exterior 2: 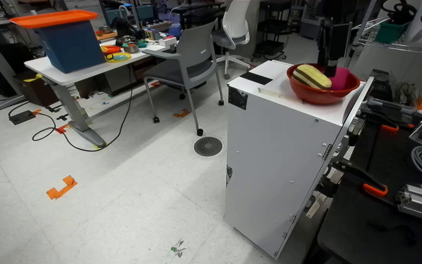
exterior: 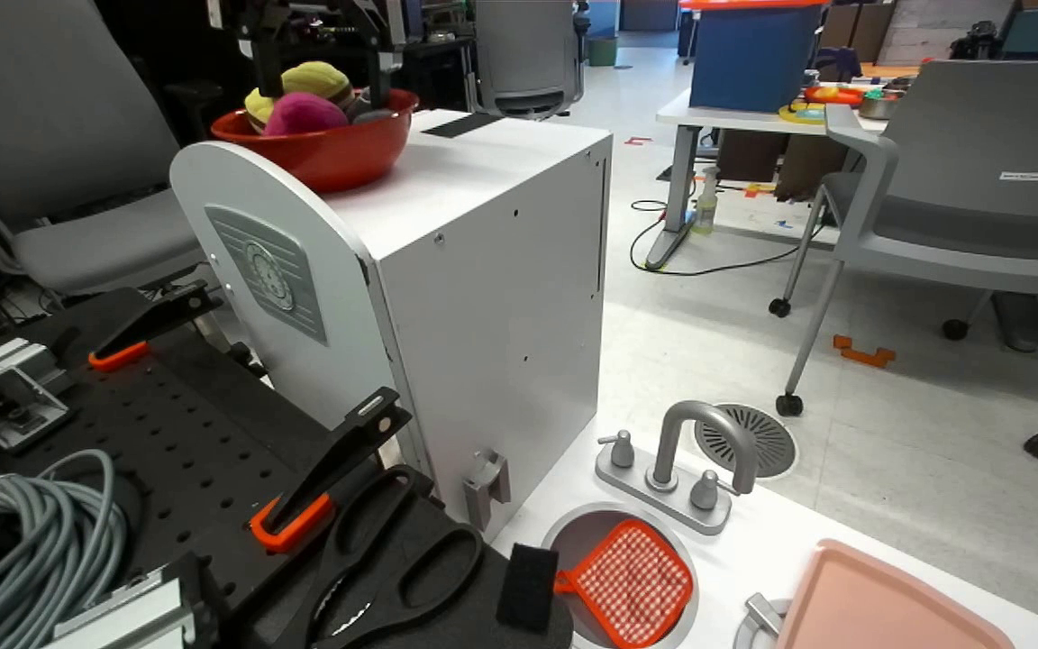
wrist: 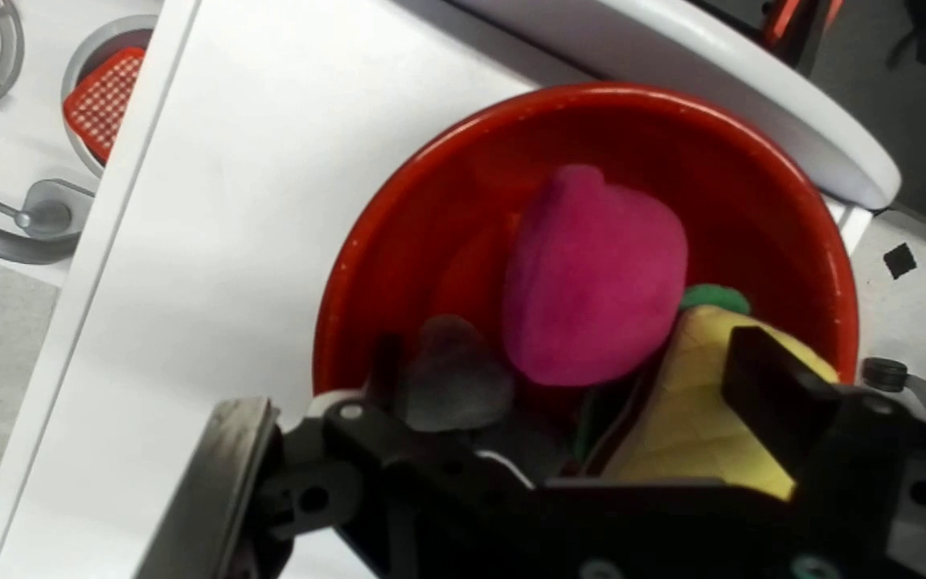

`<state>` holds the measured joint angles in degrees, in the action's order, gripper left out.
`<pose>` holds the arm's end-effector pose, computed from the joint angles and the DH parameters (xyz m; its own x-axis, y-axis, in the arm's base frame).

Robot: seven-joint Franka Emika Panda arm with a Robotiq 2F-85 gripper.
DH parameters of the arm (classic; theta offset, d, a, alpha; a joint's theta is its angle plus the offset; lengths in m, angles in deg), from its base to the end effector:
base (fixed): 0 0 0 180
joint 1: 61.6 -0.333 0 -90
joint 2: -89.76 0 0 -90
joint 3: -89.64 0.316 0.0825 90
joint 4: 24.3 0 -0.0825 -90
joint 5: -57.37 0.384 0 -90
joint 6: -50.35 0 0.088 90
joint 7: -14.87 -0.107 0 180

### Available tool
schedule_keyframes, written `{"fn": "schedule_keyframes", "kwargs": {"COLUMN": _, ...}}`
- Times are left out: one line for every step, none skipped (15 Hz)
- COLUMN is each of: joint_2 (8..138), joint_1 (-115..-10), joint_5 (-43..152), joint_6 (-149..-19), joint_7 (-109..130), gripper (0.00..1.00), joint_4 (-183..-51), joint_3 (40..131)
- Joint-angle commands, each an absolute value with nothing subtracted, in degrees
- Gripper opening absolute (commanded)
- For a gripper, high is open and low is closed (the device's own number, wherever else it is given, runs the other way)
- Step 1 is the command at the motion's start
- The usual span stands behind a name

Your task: Pick the red object on the cabinet and drop it in the sink

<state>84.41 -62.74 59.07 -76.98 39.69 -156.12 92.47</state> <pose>0.5003 0.0357 0.2940 0.8732 0.4653 -0.1449 0.4559 -0.8850 -0.0943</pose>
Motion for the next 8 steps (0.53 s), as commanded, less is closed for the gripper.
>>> {"fn": "schedule_keyframes", "kwargs": {"joint_2": 83.89, "joint_1": -62.89, "joint_5": 59.44, "joint_6": -75.08, "joint_7": 40.60, "gripper": 1.00, "joint_4": -154.86, "joint_3": 92.97}}
{"fn": "schedule_keyframes", "kwargs": {"joint_2": 83.87, "joint_1": -62.86, "joint_5": 59.50, "joint_6": -75.06, "joint_7": 40.67, "gripper": 1.00, "joint_4": -154.87, "joint_3": 92.99}}
{"fn": "schedule_keyframes", "kwargs": {"joint_2": 83.91, "joint_1": -62.81, "joint_5": 59.53, "joint_6": -75.06, "joint_7": 40.70, "gripper": 1.00, "joint_4": -154.93, "joint_3": 93.00}}
{"fn": "schedule_keyframes", "kwargs": {"joint_2": 83.96, "joint_1": -62.79, "joint_5": 59.53, "joint_6": -75.04, "joint_7": 40.69, "gripper": 1.00, "joint_4": -154.97, "joint_3": 92.98}}
{"fn": "schedule_keyframes", "kwargs": {"joint_2": 84.08, "joint_1": -62.79, "joint_5": 59.38, "joint_6": -75.09, "joint_7": 40.55, "gripper": 1.00, "joint_4": -155.07, "joint_3": 92.95}}
{"fn": "schedule_keyframes", "kwargs": {"joint_2": 84.18, "joint_1": -62.78, "joint_5": 59.33, "joint_6": -75.12, "joint_7": 40.47, "gripper": 1.00, "joint_4": -155.15, "joint_3": 92.93}}
{"fn": "schedule_keyframes", "kwargs": {"joint_2": 84.31, "joint_1": -62.76, "joint_5": 59.32, "joint_6": -75.16, "joint_7": 40.43, "gripper": 1.00, "joint_4": -155.25, "joint_3": 92.91}}
{"fn": "schedule_keyframes", "kwargs": {"joint_2": 84.40, "joint_1": -62.77, "joint_5": 59.29, "joint_6": -75.15, "joint_7": 40.45, "gripper": 1.00, "joint_4": -155.32, "joint_3": 92.92}}
